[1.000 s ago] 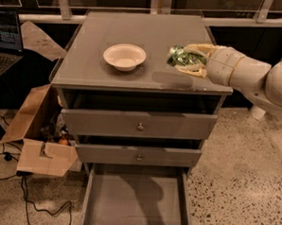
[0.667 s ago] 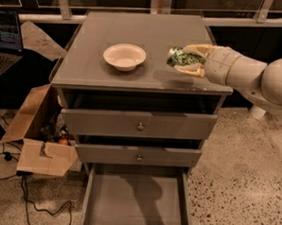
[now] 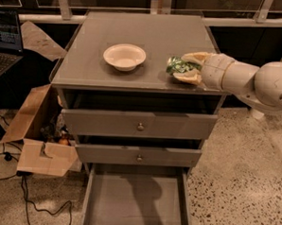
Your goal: Pick green can from bottom drawer and place on counter
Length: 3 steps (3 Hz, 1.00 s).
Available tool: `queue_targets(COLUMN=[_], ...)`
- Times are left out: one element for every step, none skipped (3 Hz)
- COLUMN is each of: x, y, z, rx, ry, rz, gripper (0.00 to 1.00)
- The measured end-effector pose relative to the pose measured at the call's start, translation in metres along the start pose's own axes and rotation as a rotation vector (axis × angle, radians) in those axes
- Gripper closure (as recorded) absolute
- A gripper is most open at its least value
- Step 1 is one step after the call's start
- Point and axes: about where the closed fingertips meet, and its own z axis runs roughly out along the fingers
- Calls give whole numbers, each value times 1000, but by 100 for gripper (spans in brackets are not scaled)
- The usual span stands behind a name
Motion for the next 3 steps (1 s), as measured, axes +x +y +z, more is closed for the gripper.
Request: queue_targets(x=[2,2,2], y=[0,0,0], z=[0,0,0], rx=[-1,-1,-1], ry=[3,3,3], rz=[5,5,5], gripper=[82,58,35])
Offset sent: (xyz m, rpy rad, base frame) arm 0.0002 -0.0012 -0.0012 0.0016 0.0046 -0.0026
